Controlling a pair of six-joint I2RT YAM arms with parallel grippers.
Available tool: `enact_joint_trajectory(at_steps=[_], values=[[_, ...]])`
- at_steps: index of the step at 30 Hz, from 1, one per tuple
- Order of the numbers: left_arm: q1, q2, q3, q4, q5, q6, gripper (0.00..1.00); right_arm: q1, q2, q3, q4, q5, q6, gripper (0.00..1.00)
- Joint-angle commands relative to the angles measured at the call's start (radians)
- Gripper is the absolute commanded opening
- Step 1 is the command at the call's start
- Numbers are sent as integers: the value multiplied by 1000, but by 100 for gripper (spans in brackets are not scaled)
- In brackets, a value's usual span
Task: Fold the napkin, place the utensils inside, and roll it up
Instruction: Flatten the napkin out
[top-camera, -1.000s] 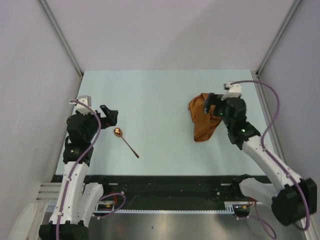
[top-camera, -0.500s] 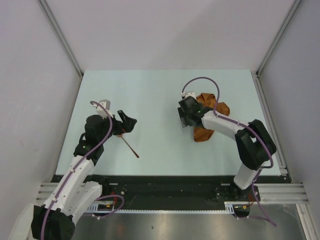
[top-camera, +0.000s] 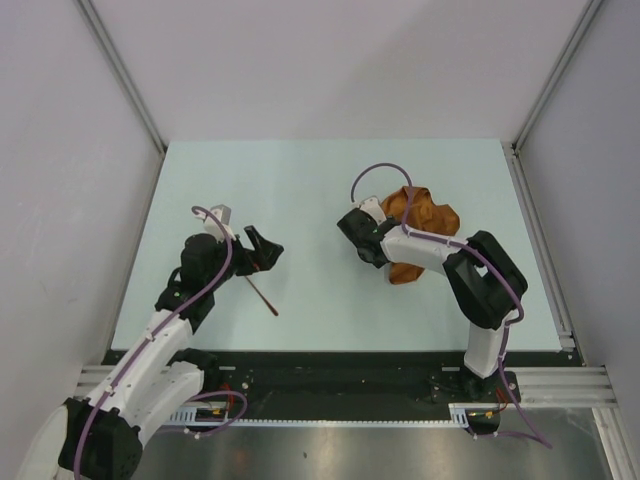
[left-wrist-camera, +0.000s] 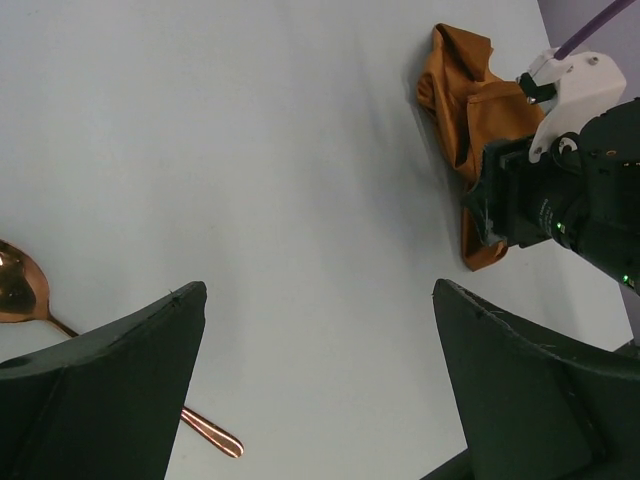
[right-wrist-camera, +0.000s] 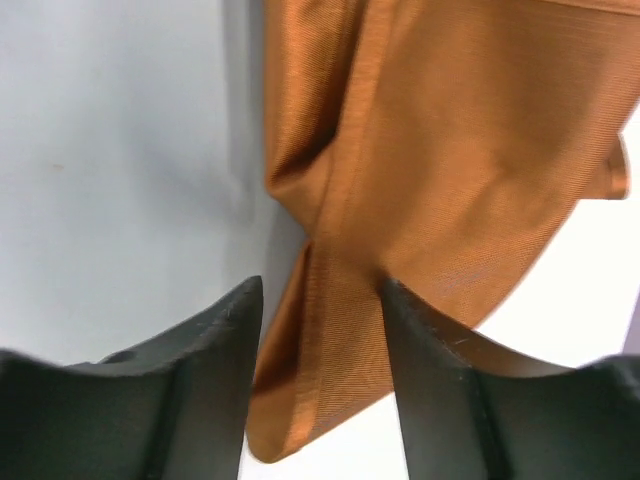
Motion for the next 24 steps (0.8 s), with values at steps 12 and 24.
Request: enact_joint_trajectory(at_steps=[12, 24], values=[[-8, 18, 9, 70, 19, -28, 100, 101, -132, 12, 59, -134, -25, 0], [-22, 213, -69, 306, 126, -123, 100, 211, -210, -57, 294, -653, 19, 54]])
